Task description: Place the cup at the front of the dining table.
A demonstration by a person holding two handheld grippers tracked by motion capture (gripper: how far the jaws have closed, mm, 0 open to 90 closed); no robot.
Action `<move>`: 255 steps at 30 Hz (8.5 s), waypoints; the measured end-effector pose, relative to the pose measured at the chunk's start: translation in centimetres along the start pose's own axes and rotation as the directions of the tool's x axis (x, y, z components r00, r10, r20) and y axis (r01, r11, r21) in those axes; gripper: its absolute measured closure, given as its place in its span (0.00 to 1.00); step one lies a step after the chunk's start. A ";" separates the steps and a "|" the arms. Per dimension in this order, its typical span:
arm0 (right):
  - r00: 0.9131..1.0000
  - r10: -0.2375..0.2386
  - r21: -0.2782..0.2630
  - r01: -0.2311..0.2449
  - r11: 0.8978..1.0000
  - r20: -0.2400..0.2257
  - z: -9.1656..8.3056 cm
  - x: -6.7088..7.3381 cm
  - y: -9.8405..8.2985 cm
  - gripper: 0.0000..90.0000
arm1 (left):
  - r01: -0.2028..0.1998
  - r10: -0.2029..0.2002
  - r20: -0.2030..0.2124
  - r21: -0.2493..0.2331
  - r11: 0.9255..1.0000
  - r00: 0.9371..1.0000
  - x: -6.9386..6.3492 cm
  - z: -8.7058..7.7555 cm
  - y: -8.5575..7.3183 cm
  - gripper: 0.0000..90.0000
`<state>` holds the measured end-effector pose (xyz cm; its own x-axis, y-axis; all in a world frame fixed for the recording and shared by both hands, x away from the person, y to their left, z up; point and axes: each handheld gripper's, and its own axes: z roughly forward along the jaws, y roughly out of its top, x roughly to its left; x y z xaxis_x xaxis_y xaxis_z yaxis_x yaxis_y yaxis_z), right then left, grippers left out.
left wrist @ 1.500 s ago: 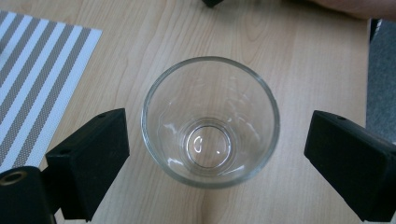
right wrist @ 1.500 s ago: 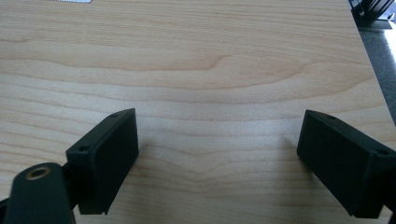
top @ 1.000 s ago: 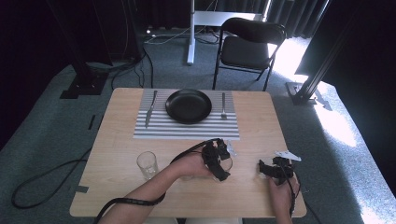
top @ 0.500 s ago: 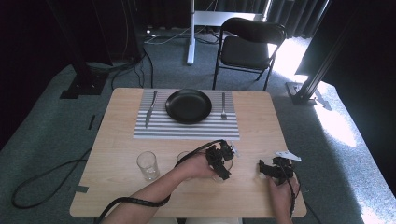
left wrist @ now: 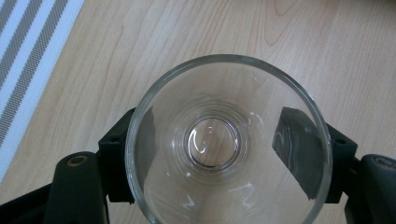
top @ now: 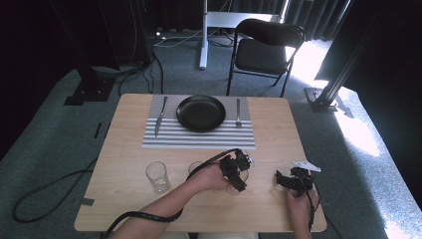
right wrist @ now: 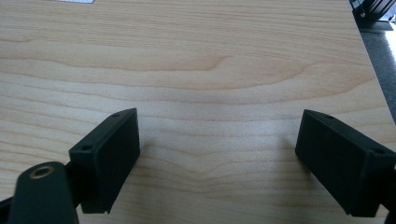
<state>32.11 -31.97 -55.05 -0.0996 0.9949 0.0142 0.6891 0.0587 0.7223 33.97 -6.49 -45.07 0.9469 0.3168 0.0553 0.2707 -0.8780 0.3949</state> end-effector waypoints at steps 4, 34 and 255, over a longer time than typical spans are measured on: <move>1.000 -0.002 0.000 0.002 1.000 0.000 0.0 0.0 0.0 0.15 | -0.012 0.012 -0.010 -0.026 1.000 1.000 0.1 -0.3 0.1 0.32; 1.000 -0.003 -0.001 0.003 1.000 0.000 0.0 0.0 0.0 0.15 | 0.111 -0.114 -0.036 -0.068 0.991 0.993 4.6 -2.8 -0.9 0.32; 1.000 -0.003 -0.001 0.003 1.000 -0.001 0.0 0.0 0.0 0.15 | 0.612 -0.662 -0.254 -0.252 0.749 0.705 19.9 -5.6 -22.0 0.12</move>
<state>32.05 -31.95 -55.05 -0.1027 0.9946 0.0130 0.6880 0.0615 0.7231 45.90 21.20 -47.52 0.4445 0.8957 0.0108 0.7387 -0.3734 0.5611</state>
